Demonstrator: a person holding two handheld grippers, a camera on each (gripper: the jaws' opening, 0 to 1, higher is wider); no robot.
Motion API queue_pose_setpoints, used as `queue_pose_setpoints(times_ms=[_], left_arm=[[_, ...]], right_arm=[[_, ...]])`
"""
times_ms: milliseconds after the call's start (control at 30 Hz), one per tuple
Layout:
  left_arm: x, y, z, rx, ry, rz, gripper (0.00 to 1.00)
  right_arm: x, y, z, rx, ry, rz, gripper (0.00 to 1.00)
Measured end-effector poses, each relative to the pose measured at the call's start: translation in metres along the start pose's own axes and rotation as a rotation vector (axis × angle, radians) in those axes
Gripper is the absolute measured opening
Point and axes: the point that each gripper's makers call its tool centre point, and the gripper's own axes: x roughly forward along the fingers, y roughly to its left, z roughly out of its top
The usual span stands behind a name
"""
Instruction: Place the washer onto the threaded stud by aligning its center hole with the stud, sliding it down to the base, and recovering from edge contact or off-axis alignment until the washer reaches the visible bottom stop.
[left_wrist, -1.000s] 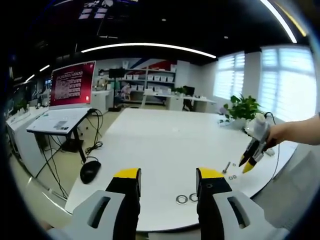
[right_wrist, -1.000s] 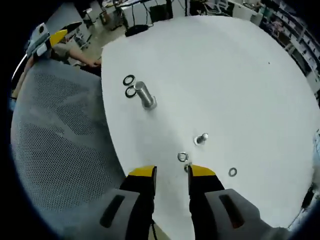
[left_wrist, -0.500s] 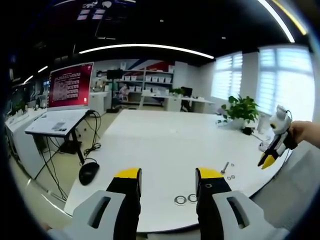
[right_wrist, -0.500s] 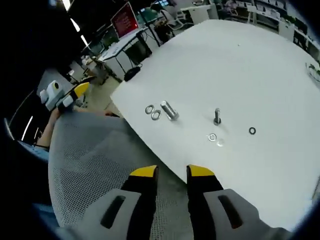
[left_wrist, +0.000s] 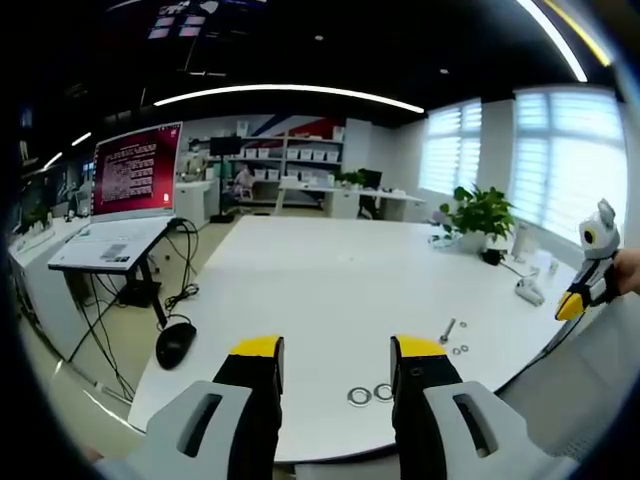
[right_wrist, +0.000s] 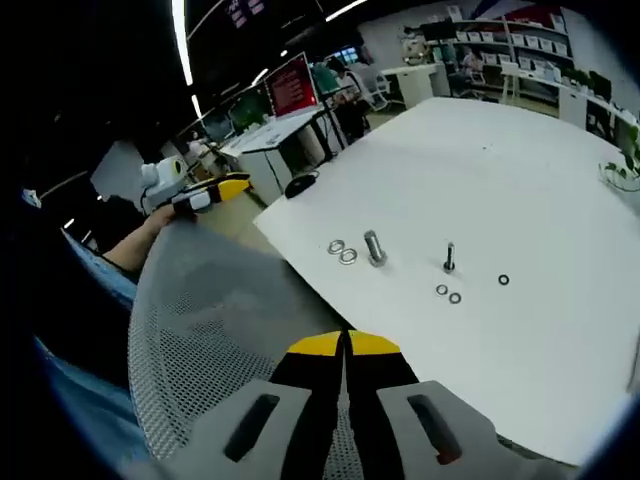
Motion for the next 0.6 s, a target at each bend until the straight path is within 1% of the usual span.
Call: queue_pose_setpoints(times_ms=[33, 67, 133, 167, 200, 233, 267, 300, 333, 367, 400, 567, 600], left_arm=[[0.000, 0.000, 0.000, 0.000, 0.000, 0.000, 0.40], [0.000, 0.000, 0.000, -0.002, -0.001, 0.002, 0.40], [0.000, 0.000, 0.000, -0.003, -0.002, 0.004, 0.40], [0.000, 0.000, 0.000, -0.003, -0.002, 0.004, 0.40], [0.000, 0.000, 0.000, 0.000, -0.001, 0.003, 0.39], [0.000, -0.001, 0.000, 0.000, 0.001, 0.003, 0.39], [0.000, -0.001, -0.001, 0.000, 0.002, 0.003, 0.39], [0.000, -0.001, -0.001, -0.001, 0.003, 0.003, 0.39], [0.000, -0.001, -0.001, 0.001, 0.002, 0.003, 0.39], [0.000, -0.001, -0.001, 0.001, 0.004, 0.003, 0.39], [0.000, -0.001, -0.001, 0.001, 0.006, 0.002, 0.39], [0.000, -0.001, -0.003, 0.002, 0.015, 0.008, 0.39], [0.000, -0.001, -0.003, 0.003, 0.017, 0.009, 0.39]], right_arm=[[0.000, -0.002, -0.003, -0.031, 0.007, -0.030, 0.03], [0.001, -0.002, -0.005, -0.093, 0.015, -0.063, 0.03], [0.004, 0.002, -0.009, -0.176, 0.035, -0.083, 0.03], [0.005, 0.002, -0.015, -0.154, 0.082, -0.098, 0.03], [0.006, 0.001, -0.015, -0.107, 0.080, -0.125, 0.03], [0.008, 0.003, -0.012, -0.142, 0.071, -0.105, 0.03], [0.007, 0.001, -0.007, -0.096, 0.041, -0.135, 0.03], [0.008, 0.002, -0.008, -0.109, 0.039, -0.124, 0.03], [0.010, 0.002, -0.011, -0.096, 0.063, -0.129, 0.03], [0.011, 0.002, -0.015, -0.100, 0.080, -0.128, 0.03], [0.012, 0.005, -0.017, -0.121, 0.099, -0.110, 0.03], [0.016, 0.008, -0.017, -0.102, 0.091, -0.084, 0.03], [0.017, 0.009, -0.019, -0.107, 0.102, -0.078, 0.03]])
